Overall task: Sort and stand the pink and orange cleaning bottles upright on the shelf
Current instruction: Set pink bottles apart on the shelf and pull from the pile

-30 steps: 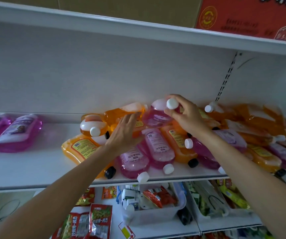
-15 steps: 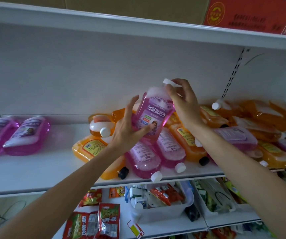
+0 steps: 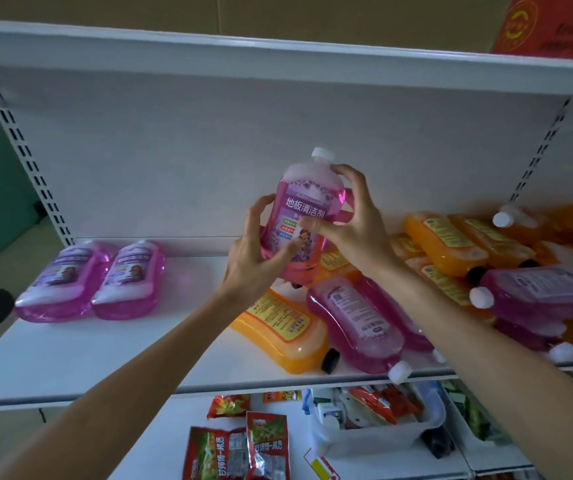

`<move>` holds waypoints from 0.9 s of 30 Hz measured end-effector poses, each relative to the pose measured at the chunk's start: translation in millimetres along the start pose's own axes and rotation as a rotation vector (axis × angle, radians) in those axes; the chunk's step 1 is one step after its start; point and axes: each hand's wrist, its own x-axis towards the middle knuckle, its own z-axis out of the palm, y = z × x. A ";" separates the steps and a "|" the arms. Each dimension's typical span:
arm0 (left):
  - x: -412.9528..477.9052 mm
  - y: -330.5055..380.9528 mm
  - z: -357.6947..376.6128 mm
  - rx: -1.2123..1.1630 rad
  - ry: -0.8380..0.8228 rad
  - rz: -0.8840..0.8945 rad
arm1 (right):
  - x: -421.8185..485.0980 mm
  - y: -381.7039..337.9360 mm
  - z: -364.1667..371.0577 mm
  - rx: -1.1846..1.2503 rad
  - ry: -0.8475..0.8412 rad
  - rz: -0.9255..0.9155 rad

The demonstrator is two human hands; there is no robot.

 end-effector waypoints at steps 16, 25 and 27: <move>-29.2 -60.2 -113.3 0.440 -0.048 0.122 | 29.6 -6.7 103.4 0.007 -0.159 0.048; -81.1 -102.9 -130.6 0.591 -0.176 0.151 | 28.5 9.3 151.5 -0.170 -0.208 0.004; -83.6 -104.3 -130.1 0.569 -0.238 0.163 | 24.3 16.1 162.7 -0.197 -0.227 0.009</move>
